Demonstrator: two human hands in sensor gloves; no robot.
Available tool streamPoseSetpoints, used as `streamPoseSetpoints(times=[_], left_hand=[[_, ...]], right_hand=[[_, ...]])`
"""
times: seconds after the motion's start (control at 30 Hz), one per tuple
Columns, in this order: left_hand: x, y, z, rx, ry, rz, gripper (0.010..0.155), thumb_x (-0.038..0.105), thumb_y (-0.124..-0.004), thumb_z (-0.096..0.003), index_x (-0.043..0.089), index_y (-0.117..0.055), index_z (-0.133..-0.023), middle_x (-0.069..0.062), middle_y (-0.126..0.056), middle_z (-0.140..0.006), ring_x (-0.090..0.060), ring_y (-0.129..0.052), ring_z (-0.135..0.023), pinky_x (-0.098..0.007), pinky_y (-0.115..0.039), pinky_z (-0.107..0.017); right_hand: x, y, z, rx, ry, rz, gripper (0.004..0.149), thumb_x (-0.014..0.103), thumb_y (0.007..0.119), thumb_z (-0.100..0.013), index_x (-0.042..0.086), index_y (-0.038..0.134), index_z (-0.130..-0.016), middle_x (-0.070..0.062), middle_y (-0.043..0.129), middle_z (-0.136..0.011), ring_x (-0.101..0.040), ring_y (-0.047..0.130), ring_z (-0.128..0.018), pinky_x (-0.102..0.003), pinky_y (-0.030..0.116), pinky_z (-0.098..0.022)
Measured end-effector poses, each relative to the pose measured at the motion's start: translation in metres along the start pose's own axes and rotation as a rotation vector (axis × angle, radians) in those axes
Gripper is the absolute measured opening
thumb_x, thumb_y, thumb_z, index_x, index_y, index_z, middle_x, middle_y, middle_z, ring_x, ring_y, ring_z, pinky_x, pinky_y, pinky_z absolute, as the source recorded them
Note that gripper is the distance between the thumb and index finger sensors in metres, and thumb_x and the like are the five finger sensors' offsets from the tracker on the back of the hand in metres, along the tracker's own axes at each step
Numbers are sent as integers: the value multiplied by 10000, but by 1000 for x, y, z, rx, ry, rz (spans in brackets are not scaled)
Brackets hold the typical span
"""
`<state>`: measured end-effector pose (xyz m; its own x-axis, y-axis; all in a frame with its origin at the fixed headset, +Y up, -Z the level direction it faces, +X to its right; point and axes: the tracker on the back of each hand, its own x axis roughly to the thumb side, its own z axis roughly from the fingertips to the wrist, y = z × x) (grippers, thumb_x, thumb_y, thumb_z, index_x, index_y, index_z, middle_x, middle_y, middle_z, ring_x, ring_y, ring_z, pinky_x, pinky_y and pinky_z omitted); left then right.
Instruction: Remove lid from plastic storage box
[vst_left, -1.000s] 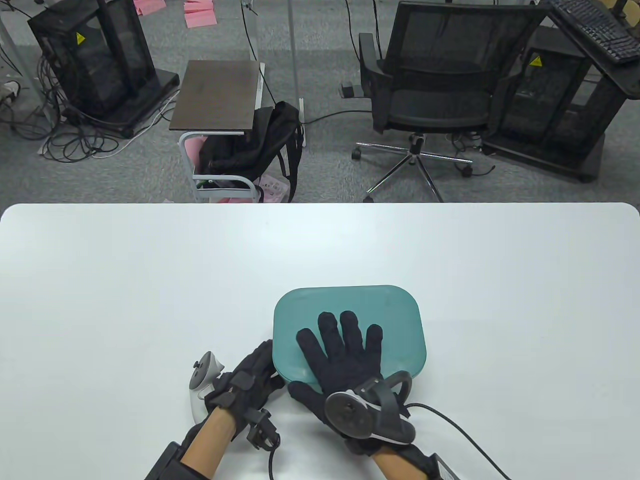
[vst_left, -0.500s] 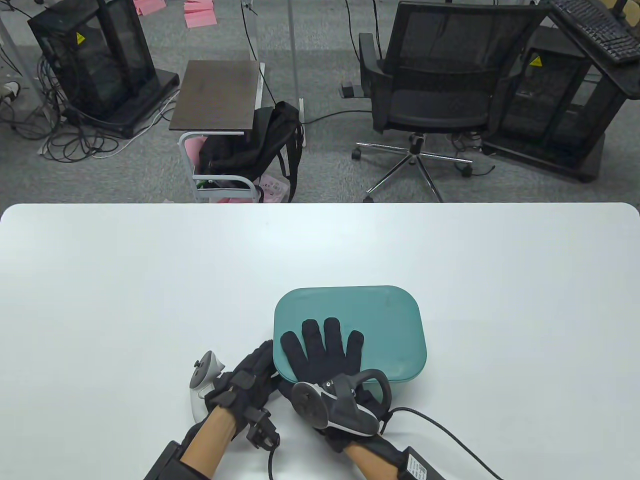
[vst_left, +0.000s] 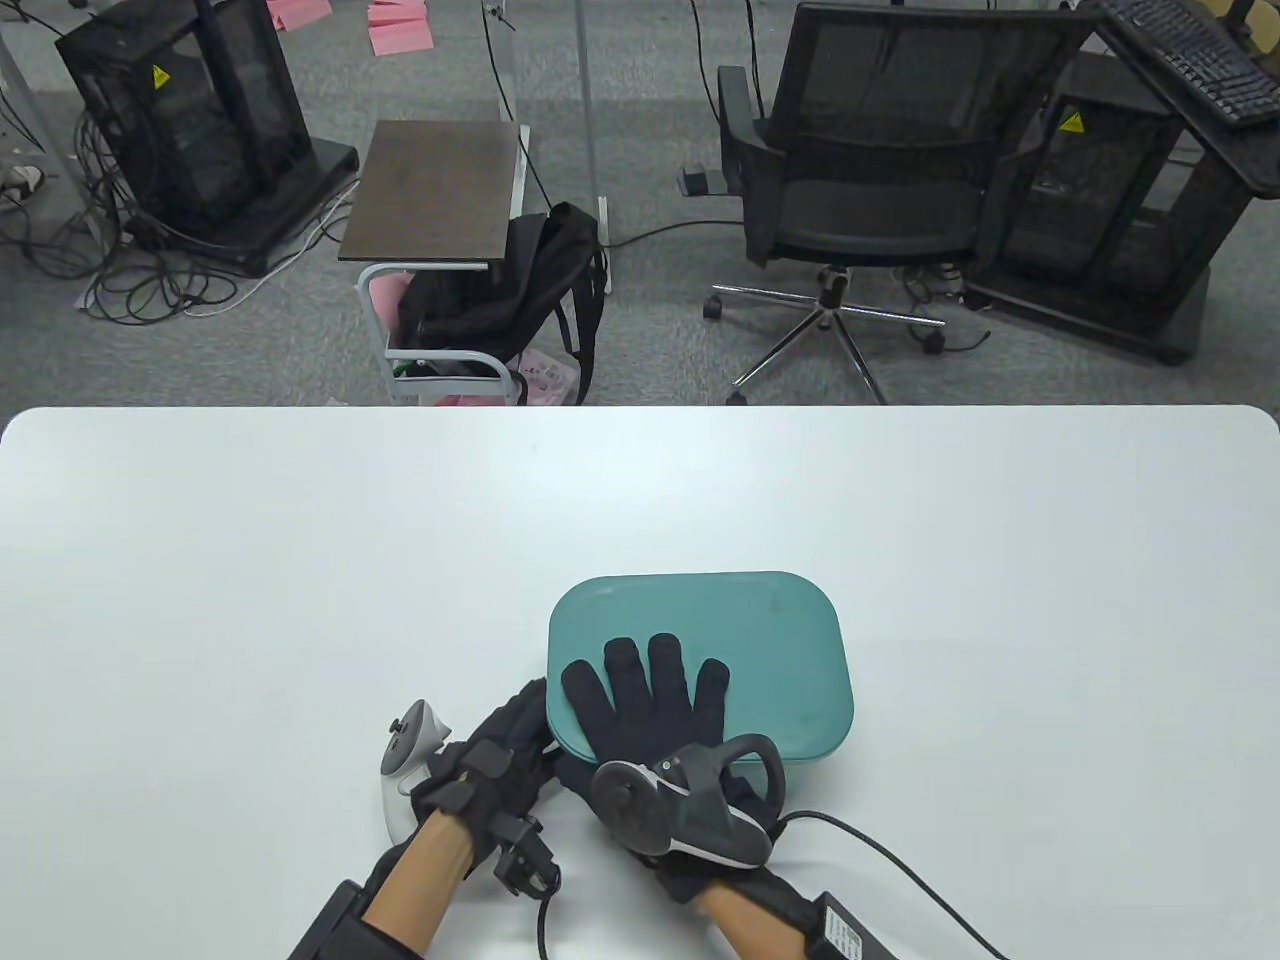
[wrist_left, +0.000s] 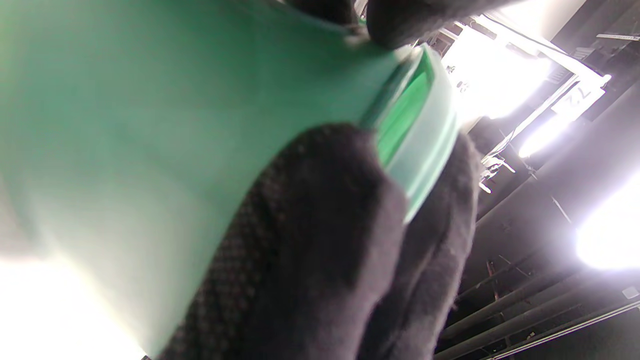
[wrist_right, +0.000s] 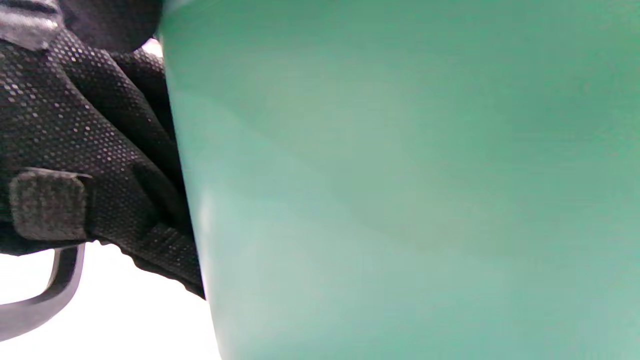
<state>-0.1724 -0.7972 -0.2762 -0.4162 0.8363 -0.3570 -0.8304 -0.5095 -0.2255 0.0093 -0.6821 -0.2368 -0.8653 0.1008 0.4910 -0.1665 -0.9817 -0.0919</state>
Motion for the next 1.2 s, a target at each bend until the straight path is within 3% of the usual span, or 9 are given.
streamPoseSetpoints(times=[0.37,0.67,0.87,1.2], left_hand=[[0,1,-2,-2,7,-7,492,480,-541,-606,136,-661,-938,-255,-73,-1128,-539,-110,-992,-696,-271,-656],[1,1,-2,5,12,-11,494,481,-545,-606,136,-667,-938,-258,-85,-1130,-543,-119,-992,-697,-281,-656],[1,1,-2,8,12,-11,494,483,-543,-606,139,-666,-938,-258,-87,-1130,-544,-122,-992,-697,-284,-656],[1,1,-2,8,9,-12,495,486,-545,-606,142,-669,-940,-256,-97,-1133,-543,-125,-993,-695,-285,-659]], right_hand=[[-11,-41,6,-102,9,-100,717,608,614,-596,257,350,-1162,-128,419,-1219,-496,456,-1068,-753,462,-680],[-29,-90,19,-327,42,-68,518,390,635,-625,277,497,-1111,-91,592,-1153,-437,686,-987,-689,631,-650],[-49,-117,32,-476,63,-88,477,390,649,-616,292,575,-1077,-80,668,-1113,-420,764,-939,-664,686,-630],[-92,-149,54,-594,139,-106,467,412,647,-611,329,586,-1066,-69,696,-1097,-412,791,-916,-653,697,-627]])
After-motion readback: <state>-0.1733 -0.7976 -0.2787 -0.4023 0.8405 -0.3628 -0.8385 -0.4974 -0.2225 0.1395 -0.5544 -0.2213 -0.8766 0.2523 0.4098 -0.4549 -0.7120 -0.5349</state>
